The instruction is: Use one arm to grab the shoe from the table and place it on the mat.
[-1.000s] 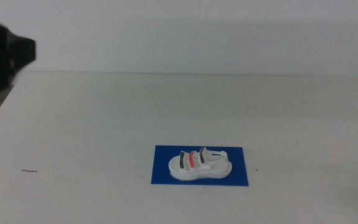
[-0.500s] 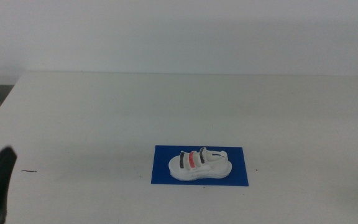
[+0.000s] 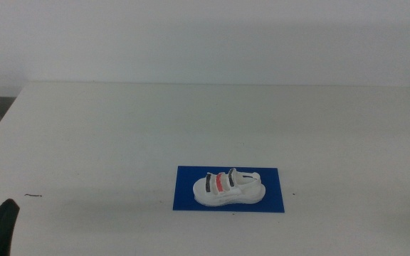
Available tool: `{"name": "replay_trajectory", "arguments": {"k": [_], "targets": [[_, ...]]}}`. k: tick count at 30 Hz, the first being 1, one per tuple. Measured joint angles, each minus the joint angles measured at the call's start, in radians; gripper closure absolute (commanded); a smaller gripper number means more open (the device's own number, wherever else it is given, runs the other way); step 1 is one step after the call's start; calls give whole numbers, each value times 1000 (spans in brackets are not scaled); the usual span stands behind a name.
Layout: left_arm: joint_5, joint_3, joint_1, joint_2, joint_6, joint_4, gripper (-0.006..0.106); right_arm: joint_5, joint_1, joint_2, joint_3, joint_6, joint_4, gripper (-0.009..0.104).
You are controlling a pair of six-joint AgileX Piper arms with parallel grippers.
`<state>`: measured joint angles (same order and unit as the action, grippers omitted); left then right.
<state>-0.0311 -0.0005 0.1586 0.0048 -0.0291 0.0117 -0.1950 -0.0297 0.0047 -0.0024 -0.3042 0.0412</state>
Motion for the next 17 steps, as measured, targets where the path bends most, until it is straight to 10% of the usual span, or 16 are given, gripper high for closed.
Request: {"name": "replay_trajectory", "arguments": {"k": [17], "targets": [[0,0,-189,0,2,-2,7,0,0,0,0,0,0,16]]}}
